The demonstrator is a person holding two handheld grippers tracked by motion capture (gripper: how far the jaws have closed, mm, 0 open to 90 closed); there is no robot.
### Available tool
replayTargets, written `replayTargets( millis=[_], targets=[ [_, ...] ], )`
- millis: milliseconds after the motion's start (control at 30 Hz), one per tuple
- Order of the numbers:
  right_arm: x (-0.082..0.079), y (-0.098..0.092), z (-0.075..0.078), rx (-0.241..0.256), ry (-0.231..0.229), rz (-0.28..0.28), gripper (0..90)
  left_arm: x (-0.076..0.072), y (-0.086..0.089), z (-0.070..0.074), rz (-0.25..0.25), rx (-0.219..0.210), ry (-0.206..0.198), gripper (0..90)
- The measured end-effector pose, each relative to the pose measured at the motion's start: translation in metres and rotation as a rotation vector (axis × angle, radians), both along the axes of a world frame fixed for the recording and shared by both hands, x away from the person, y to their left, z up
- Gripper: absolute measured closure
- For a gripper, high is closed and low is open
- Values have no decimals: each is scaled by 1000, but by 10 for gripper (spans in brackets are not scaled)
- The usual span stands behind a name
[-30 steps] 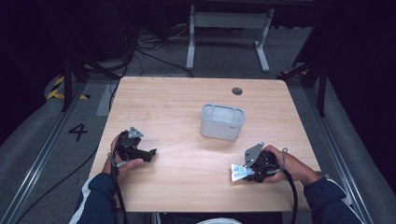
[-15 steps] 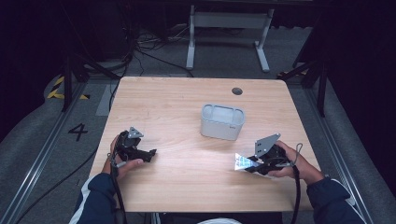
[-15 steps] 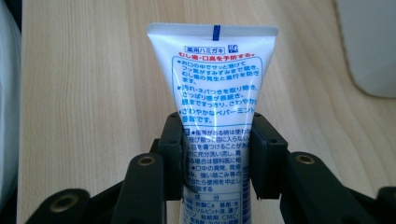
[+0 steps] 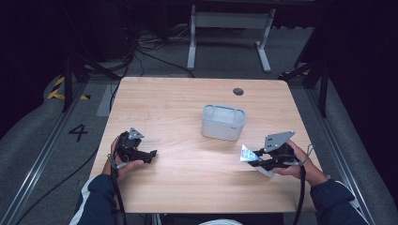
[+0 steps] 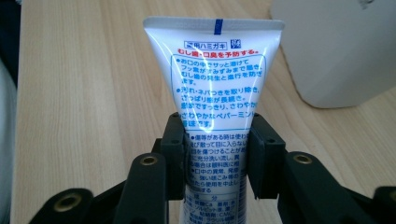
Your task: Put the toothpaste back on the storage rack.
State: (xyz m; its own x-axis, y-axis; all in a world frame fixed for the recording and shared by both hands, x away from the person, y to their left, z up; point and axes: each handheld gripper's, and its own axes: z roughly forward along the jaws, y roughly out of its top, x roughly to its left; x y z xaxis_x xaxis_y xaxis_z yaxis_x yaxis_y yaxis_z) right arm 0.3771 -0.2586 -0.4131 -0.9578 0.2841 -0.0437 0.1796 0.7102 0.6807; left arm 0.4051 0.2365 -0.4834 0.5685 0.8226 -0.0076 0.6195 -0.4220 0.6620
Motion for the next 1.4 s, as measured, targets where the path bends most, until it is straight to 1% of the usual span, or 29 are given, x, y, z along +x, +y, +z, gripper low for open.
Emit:
replayTargets(
  millis=[33,100,133,233,333,400,567,633,700,800,833,900,1100,1267,1300,1367,1400],
  targets=[
    [0,-1,1,3,4,5,651,0,0,0,0,0,0,2],
    [-1,-1,2,19,-13,-18,651,0,0,0,0,-1,0,2],
    [-1,-2,2,23,-8,-23,651,0,0,0,-1,0,0,2],
    [-1,-3,4,39,-16,-38,651,-1,0,0,2,-2,2,1],
    [-2,-4,7,61,-30,-47,652,-1,0,0,3,-4,1,2],
    [-2,-4,9,61,-30,-42,651,-1,0,0,3,-3,2,2],
    [-4,-6,16,96,-50,-61,649,-1,0,0,3,-3,2,2],
    [-5,-7,17,101,-50,-63,649,-1,0,0,2,-3,1,1],
    [-5,-8,19,110,-64,-72,648,-1,0,0,2,-3,1,2],
    [-6,-9,22,132,-70,-79,648,-1,0,0,3,-3,3,2],
    [-6,-9,23,136,-73,-78,648,-1,0,0,3,-3,3,2],
    [-7,-9,25,139,-82,-100,649,-1,0,0,3,-3,2,1],
    [-9,-8,33,166,-104,-122,650,-1,0,0,3,-3,2,2],
    [-10,-7,37,180,-117,-128,650,-1,0,0,2,-3,2,1],
    [-10,-7,40,191,-122,-136,650,-1,0,0,2,-3,1,2],
    [-10,-6,42,200,-120,-132,649,-1,0,0,2,-3,2,2],
    [-10,-6,43,203,-126,-133,648,-1,0,0,3,-3,3,2]
  ],
)
